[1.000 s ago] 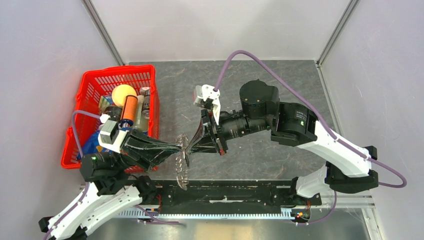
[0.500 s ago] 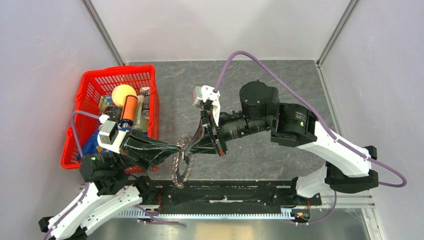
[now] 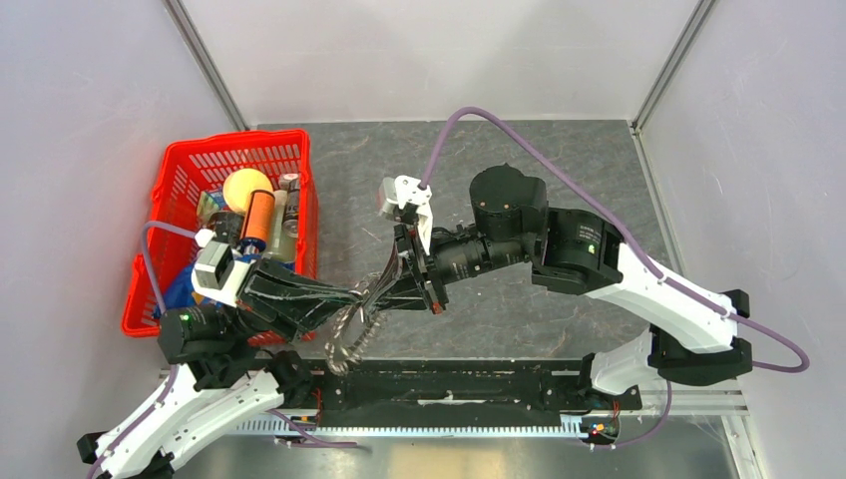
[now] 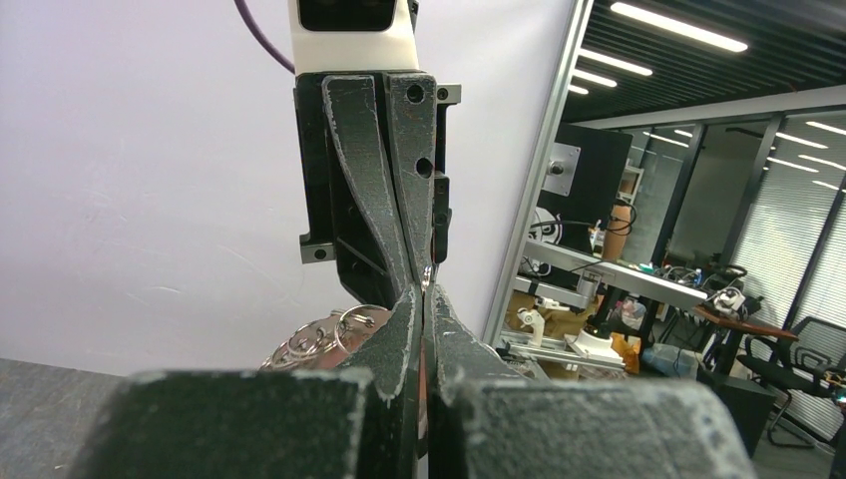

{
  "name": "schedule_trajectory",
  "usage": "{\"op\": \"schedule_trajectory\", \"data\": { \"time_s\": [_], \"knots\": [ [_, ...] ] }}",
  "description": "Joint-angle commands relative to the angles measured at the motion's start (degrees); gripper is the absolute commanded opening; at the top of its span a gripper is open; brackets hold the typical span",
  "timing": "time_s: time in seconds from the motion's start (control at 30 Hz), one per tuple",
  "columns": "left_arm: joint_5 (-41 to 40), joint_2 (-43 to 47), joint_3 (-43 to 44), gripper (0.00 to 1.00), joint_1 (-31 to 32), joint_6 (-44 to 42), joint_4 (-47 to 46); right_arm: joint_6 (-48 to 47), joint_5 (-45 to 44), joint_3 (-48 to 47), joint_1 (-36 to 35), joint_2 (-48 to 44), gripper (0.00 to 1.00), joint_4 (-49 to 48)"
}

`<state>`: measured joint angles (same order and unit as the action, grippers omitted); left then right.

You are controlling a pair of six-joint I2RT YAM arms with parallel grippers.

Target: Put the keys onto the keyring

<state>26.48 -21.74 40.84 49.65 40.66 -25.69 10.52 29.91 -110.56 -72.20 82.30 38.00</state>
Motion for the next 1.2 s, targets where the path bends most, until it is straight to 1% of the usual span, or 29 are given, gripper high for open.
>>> {"op": "schedule_trajectory", "data": {
  "time_s": [0.0,0.17,0.2,0.23,0.27,0.3,0.33,0.43,0.57,0.67,0.8,1.0,1.17],
  "knots": [
    [-2.58,-1.03,0.39,0.02,0.01,0.38,-3.05,0.30,2.08,0.94,-0.83,0.15,0.00,-2.49],
    [-1.88,-1.50,0.71,0.02,0.01,0.52,-3.20,0.32,0.07,0.96,-0.82,-0.71,0.00,-2.38],
    [-1.72,-1.59,0.78,0.02,0.01,0.62,-3.30,0.25,-0.86,1.03,-0.83,-1.02,0.05,-2.09],
    [-1.46,-1.60,0.80,0.02,0.01,0.72,-3.56,0.09,-1.93,1.05,-0.82,-1.38,0.12,-1.70],
    [-1.31,-1.65,0.82,0.02,0.01,0.81,-3.53,0.10,-2.63,1.05,-0.83,-1.76,0.21,-1.24],
    [-1.25,-1.73,0.82,0.02,0.01,0.82,-3.53,-0.10,-3.57,1.05,-0.79,-2.37,0.28,-0.82],
    [-1.31,-1.65,0.82,0.02,0.01,0.82,-3.53,-0.15,-4.34,1.13,-0.78,-3.06,0.33,-0.36],
    [-1.50,-1.69,0.65,0.02,0.01,0.67,-2.65,-0.88,-8.22,2.20,-0.81,-6.40,0.41,1.04],
    [-2.74,-2.25,0.40,0.02,0.00,-0.37,-0.78,-1.45,-16.00,5.23,-0.75,-12.11,0.46,3.02],
    [-3.85,-3.26,0.30,0.02,0.01,-0.63,-0.25,-1.02,-21.52,9.68,-0.74,-16.77,0.50,2.98],
    [-7.43,-5.15,0.62,0.02,-0.03,-1.83,2.60,0.31,-28.11,16.60,-0.74,-22.07,0.54,3.32],
    [-13.45,-11.50,2.52,0.02,0.01,-5.98,10.39,3.03,-37.70,25.72,-0.75,-27.51,0.59,4.80],
    [-16.89,-16.44,1.99,0.02,0.01,-7.09,11.28,6.12,-45.60,34.57,-0.72,-32.40,0.61,4.84]
  ]
}}
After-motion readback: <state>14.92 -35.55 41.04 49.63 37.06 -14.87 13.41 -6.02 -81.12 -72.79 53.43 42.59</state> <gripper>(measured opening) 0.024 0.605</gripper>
